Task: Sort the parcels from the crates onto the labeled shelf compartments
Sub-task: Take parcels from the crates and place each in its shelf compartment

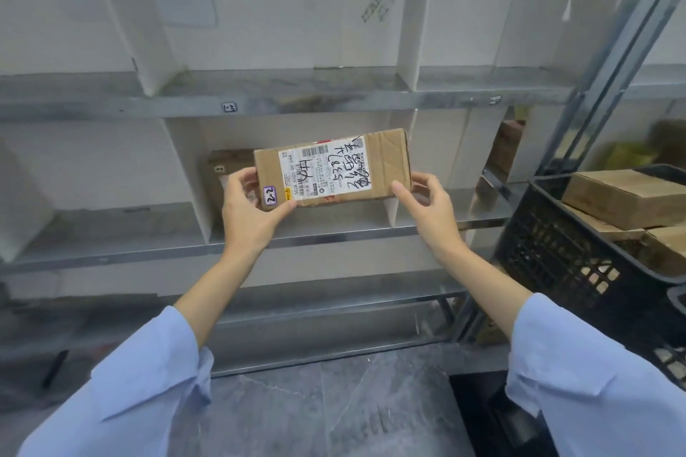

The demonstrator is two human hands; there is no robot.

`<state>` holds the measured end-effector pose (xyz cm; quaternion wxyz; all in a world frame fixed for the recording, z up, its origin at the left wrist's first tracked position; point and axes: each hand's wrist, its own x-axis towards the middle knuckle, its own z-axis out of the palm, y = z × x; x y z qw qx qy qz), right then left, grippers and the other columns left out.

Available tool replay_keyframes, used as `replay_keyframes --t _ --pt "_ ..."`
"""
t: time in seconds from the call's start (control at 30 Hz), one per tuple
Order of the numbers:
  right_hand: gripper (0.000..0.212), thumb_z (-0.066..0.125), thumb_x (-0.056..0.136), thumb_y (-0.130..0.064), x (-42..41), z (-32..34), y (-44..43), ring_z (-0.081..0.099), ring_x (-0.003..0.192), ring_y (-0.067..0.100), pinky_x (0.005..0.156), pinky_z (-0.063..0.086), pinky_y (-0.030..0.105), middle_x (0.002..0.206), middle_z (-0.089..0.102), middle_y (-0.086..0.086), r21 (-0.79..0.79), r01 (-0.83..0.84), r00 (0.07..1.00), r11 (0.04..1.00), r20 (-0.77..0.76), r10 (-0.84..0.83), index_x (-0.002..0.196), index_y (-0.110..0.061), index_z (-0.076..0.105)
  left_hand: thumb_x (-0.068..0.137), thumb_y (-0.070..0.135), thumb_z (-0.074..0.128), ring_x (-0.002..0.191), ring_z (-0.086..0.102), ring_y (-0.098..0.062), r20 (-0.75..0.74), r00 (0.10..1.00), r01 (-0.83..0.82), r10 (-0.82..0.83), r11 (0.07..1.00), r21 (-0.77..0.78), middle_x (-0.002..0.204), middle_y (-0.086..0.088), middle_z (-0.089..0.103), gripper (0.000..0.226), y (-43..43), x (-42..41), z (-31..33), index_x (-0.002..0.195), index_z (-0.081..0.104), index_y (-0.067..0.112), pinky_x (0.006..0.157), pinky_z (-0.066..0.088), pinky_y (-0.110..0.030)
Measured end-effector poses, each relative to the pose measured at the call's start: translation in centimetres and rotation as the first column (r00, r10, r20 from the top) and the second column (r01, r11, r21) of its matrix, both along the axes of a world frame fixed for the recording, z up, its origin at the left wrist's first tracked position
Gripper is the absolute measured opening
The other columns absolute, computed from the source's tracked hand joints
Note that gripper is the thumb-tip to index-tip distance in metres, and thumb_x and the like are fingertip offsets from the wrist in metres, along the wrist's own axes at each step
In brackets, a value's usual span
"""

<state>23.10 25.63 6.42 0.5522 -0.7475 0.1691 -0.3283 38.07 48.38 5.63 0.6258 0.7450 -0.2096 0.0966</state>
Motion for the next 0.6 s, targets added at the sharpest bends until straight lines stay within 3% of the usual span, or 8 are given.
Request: replay_keyframes --t 0.07,0.17,0.27,0.33,0.4,0.47,0.6 --pt "0.059 0.071 0.089 -0.036 1.3 -0.1 1.2 0.055 0.112 0.000 0.089 0.043 0.017 0.121 0.055 -0.013 0.011 -0.070 0.997 0.997 -0.013 0.070 0.140 -0.027 0.041 0.064 0.015 0.091 0.118 0.054 -0.014 0.011 1.000 -0.029 0.028 0.999 0.014 0.130 -0.001 0.055 0.077 1.9 1.1 0.0 0.127 0.047 0.019 0.102 0.048 -0.041" --pt "0.077 0.073 0.088 -0.038 3.1 -0.2 2.9 0.051 0.112 -0.008 0.094 0.042 0.023 0.126 0.050 -0.014 -0.064 -0.133 0.990 0.989 -0.053 0.130 0.149 -0.040 0.026 0.063 0.018 0.089 0.122 0.051 -0.014 0.018 1.000 -0.017 0.017 1.000 0.005 0.134 0.001 0.051 0.083 4.4 2.1 0.3 0.132 0.044 0.028 0.105 0.044 -0.044" --pt "0.093 0.073 0.088 -0.030 4.7 0.0 4.9 0.047 0.101 -0.024 0.086 0.037 0.009 0.124 0.046 -0.017 -0.117 -0.216 0.974 0.969 -0.093 0.205 0.154 -0.043 0.010 0.063 0.025 0.083 0.124 0.047 -0.011 -0.006 1.000 0.001 -0.001 1.000 -0.018 0.136 0.003 0.048 0.086 6.8 2.7 0.7 0.136 0.039 0.039 0.107 0.041 -0.038" --pt "0.101 0.075 0.087 -0.028 5.7 -0.2 6.0 0.052 0.108 -0.013 0.089 0.042 0.012 0.123 0.045 -0.016 -0.107 -0.281 0.957 0.954 -0.114 0.269 0.154 -0.046 0.002 0.068 0.018 0.084 0.122 0.047 -0.003 0.001 1.000 0.001 -0.001 1.000 -0.024 0.138 0.002 0.047 0.086 8.2 3.3 0.8 0.139 0.038 0.035 0.104 0.040 -0.026" --pt "0.101 0.077 0.085 -0.026 6.6 -0.6 6.9 0.050 0.119 0.002 0.095 0.047 0.023 0.132 0.045 -0.008 -0.101 -0.337 0.937 0.936 -0.133 0.323 0.152 -0.049 0.004 0.074 0.009 0.083 0.119 0.047 0.004 0.017 1.000 -0.023 0.023 0.999 -0.027 0.138 0.005 0.047 0.083 9.5 3.9 0.8 0.140 0.037 0.029 0.101 0.039 -0.018" --pt "0.091 0.077 0.085 -0.021 7.3 -0.9 8.1 0.044 0.122 -0.003 0.095 0.047 0.021 0.141 0.040 -0.006 -0.116 -0.374 0.923 0.920 -0.140 0.357 0.149 -0.044 0.016 0.074 0.007 0.082 0.120 0.047 0.000 0.030 0.998 -0.058 0.059 0.998 -0.028 0.134 0.010 0.047 0.082 10.4 4.4 0.8 0.141 0.037 0.022 0.103 0.038 -0.019" --pt "0.070 0.079 0.083 -0.017 8.4 -1.7 9.8 0.051 0.106 -0.015 0.092 0.050 0.030 0.131 0.048 -0.013 -0.066 -0.369 0.925 0.927 -0.119 0.360 0.134 -0.030 0.033 0.072 0.008 0.084 0.118 0.051 -0.010 -0.001 0.992 -0.128 0.128 0.990 -0.056 0.126 0.012 0.046 0.078 11.5 4.7 0.9 0.134 0.038 0.018 0.101 0.043 -0.020"
